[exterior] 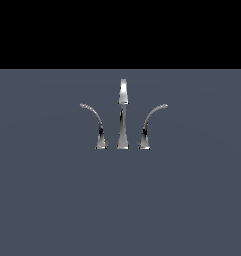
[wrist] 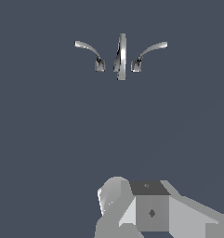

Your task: Turn on the faucet by rotating a designated handle.

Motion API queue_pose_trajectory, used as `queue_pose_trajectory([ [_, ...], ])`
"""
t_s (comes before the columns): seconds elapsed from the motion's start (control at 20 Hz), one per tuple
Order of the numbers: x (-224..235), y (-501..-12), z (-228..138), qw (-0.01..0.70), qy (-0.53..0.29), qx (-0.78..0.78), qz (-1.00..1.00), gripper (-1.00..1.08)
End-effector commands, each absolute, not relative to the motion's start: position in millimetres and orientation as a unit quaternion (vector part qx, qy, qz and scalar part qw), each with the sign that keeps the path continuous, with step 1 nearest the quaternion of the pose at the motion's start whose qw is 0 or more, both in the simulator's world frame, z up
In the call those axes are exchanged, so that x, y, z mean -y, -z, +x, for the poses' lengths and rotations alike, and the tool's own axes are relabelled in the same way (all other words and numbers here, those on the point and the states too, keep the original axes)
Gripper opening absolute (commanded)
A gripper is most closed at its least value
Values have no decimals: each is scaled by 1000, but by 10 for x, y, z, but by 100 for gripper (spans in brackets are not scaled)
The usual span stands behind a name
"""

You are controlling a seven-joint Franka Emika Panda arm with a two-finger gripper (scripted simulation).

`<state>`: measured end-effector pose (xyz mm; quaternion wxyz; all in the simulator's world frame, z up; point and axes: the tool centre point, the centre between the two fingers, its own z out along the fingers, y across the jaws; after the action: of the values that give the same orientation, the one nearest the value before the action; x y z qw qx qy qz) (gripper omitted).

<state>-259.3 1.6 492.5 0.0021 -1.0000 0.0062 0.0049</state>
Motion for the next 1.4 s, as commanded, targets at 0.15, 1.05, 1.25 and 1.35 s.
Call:
queue_pose_trajectory([
  [0.15,-26,-4916,-2589,2,-5,-8,-1000,-100],
  [1.05,-492,-4458,-2328,3,-5,-121,-993,-100],
  [1.25,-652,-4286,-2203,3,-5,-162,-987,-100],
  [1.35,-728,-4199,-2135,3,-5,-183,-983,-100],
])
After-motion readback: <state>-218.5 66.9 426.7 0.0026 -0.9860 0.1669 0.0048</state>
